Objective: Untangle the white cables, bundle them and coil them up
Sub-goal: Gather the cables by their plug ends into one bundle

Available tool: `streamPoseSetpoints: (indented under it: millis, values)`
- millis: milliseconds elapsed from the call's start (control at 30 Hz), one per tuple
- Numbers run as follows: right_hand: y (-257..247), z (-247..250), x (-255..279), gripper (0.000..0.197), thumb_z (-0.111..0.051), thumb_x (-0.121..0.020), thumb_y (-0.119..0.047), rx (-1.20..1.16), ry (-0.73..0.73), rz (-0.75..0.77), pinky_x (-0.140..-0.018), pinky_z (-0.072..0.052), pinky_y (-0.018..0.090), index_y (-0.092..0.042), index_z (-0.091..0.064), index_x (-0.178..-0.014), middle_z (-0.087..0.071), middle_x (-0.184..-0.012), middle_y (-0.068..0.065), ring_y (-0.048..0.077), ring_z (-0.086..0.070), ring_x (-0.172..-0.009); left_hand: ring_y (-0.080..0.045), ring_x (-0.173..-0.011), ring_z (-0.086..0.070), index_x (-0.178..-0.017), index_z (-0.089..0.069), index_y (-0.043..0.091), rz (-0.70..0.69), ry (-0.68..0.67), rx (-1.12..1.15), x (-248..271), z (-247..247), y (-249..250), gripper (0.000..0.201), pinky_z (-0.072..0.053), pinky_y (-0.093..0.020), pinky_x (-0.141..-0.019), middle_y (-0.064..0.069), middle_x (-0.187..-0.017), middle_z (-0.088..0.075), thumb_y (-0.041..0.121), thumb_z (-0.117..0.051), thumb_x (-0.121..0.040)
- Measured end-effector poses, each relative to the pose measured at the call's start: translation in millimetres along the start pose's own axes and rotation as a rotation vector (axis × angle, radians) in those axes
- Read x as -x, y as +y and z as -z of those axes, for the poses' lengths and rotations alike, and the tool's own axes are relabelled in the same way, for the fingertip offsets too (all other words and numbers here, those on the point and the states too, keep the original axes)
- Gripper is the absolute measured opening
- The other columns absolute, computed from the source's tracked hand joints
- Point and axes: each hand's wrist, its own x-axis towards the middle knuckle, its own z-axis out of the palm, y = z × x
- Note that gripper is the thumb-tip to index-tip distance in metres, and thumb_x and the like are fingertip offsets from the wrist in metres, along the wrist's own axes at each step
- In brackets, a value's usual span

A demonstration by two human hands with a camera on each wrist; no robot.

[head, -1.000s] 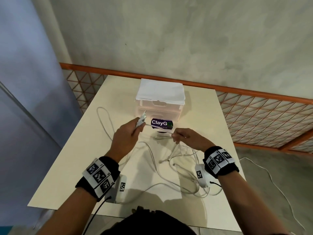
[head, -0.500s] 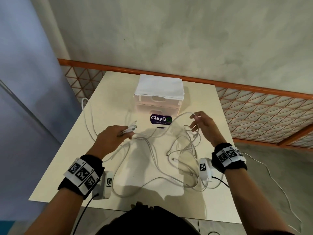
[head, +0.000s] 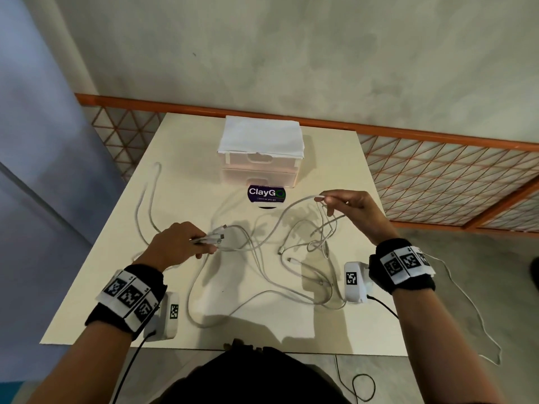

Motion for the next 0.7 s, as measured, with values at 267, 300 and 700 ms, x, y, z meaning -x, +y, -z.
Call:
streamPoseSetpoints:
  millis: [267,300,700]
  values:
    - [35,-6,16,0.022,-0.035,-0.1,-0.022,0.383,0.106,-0.056,-0.058,-0.037,0.024,-0.018,-0.045,-0.081,-0.047,-0.056,-0.004,0.011,-0.042,-0.053,-0.019,-0.069,-0.067,-0.049,-0.069,0.033,0.072,0.017,-0.004,2,1,-3,0.027,-0.052,-0.04,-0.076,0.008,-0.051,-0.066,0.038,-0.075,-0.075]
    - [39,-6,18,0.021,-0.033,-0.1,-0.025,0.421,0.113,-0.07,-0.059,-0.037,0.026,-0.018,-0.042,-0.083,-0.046,-0.058,-0.002,0.013,-0.041,-0.055,-0.019,-0.07,-0.068,-0.051,-0.07,0.032,0.069,0.013,0.003,1,2,-3,0.025,-0.053,-0.042,-0.078,0.008,-0.051,-0.066,0.037,-0.075,-0.076]
    - [19,-10,12,0.013,-0.031,-0.101,-0.026,0.208,0.292,-0.019,-0.043,-0.047,0.023,-0.023,-0.043,-0.098,-0.053,-0.074,-0.001,0.01,-0.051,-0.051,0.001,-0.05,-0.054,-0.073,-0.075,0.019,-0.036,-0.118,0.073,9,-24,30,0.019,-0.036,-0.024,-0.057,0.004,-0.059,-0.065,0.033,-0.069,-0.083]
